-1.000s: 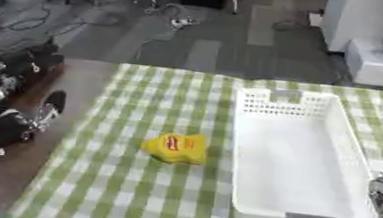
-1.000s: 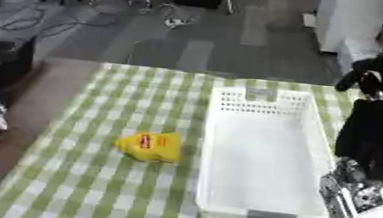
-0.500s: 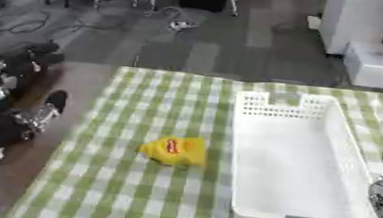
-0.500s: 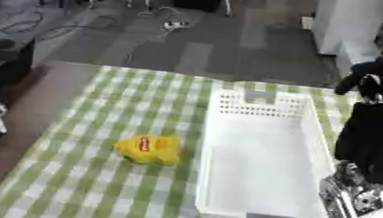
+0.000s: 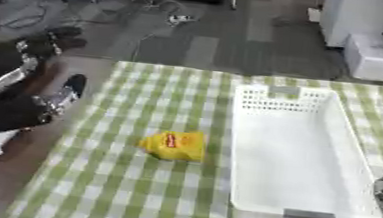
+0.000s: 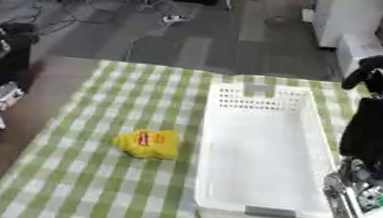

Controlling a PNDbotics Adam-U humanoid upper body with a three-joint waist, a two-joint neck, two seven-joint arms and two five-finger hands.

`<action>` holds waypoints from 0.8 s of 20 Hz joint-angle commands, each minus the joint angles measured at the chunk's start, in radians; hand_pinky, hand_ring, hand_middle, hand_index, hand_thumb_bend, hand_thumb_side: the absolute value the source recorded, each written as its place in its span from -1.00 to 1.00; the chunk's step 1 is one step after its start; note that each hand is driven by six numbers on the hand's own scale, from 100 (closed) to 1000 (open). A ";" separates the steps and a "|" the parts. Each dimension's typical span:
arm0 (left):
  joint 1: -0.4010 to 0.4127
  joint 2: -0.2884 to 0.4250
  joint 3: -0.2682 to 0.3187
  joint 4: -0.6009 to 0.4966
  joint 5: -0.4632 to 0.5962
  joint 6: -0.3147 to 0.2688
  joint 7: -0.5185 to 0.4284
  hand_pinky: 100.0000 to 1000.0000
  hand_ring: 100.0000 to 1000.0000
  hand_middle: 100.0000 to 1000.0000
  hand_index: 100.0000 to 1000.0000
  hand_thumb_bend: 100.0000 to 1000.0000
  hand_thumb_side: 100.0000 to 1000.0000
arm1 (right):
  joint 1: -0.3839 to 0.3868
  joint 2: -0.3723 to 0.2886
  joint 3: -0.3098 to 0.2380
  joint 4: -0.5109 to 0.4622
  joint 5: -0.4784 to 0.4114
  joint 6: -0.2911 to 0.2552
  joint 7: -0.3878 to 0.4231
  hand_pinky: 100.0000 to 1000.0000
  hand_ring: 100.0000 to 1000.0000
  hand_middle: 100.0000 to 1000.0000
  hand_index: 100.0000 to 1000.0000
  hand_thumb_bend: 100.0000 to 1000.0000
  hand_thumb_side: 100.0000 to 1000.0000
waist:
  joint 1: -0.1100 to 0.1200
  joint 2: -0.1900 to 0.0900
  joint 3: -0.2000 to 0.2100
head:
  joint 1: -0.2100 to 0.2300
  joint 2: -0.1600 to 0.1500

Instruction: Pick up objects on the table and place them in the box.

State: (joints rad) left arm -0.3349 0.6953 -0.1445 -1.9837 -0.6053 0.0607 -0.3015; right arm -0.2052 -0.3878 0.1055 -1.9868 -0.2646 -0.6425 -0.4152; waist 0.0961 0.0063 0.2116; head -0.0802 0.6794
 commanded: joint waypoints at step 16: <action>-0.119 -0.086 -0.070 0.126 -0.027 0.067 -0.027 1.00 0.79 1.00 1.00 -1.00 1.00 | -0.029 -0.014 0.001 -0.013 -0.016 0.020 0.001 -0.54 -0.10 -0.02 0.22 -1.00 0.52 | 0.006 -0.013 -0.014 | 0.011 0.017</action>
State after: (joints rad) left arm -0.4354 0.6005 -0.2156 -1.8580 -0.6198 0.1295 -0.3338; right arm -0.2140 -0.3878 0.1105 -1.9868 -0.2792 -0.6270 -0.4162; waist 0.1035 0.0040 0.1987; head -0.0775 0.6946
